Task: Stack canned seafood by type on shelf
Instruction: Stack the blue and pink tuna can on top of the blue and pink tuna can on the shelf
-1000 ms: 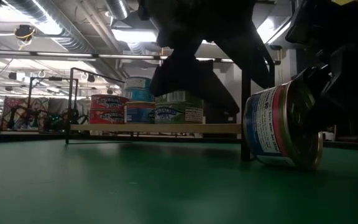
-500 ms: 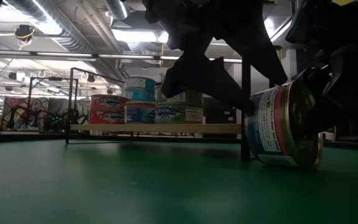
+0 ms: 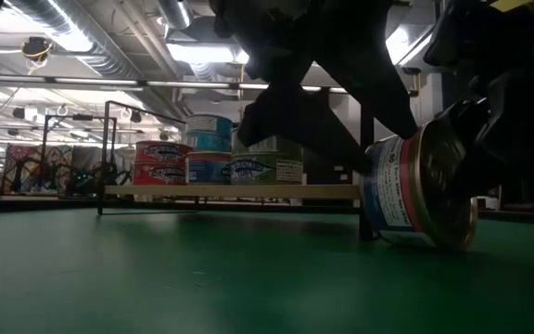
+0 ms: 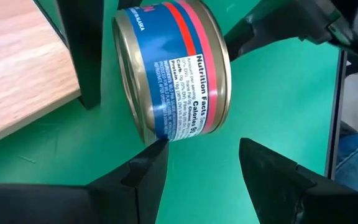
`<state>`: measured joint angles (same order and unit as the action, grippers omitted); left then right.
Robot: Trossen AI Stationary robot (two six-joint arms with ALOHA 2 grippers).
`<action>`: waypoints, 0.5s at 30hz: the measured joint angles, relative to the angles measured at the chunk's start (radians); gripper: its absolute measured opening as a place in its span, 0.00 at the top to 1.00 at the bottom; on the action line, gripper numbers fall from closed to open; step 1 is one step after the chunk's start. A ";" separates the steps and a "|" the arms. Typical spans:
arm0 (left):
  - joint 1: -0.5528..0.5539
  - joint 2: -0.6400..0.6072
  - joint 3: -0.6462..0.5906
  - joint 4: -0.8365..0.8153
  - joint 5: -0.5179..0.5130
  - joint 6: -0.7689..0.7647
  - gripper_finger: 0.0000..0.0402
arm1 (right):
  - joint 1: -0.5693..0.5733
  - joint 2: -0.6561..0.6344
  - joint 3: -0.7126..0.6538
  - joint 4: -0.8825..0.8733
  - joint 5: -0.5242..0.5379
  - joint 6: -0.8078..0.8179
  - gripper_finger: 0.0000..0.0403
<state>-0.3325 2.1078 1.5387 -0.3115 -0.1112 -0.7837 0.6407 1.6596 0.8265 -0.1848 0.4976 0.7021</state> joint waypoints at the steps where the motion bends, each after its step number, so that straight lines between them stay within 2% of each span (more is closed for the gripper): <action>1: 0.000 0.000 0.000 -0.003 0.006 -0.002 0.51 | 0.000 0.000 0.000 0.001 0.000 0.000 0.30; 9: 0.002 -0.024 0.000 -0.066 0.075 -0.055 0.51 | 0.000 0.000 0.000 0.007 -0.003 0.000 0.30; 15: 0.000 -0.026 0.000 -0.067 0.082 -0.055 0.51 | 0.000 0.000 0.000 0.005 -0.005 0.000 0.30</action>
<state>-0.3321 2.0823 1.5387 -0.3786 -0.0296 -0.8384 0.6411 1.6596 0.8265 -0.1799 0.4927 0.7017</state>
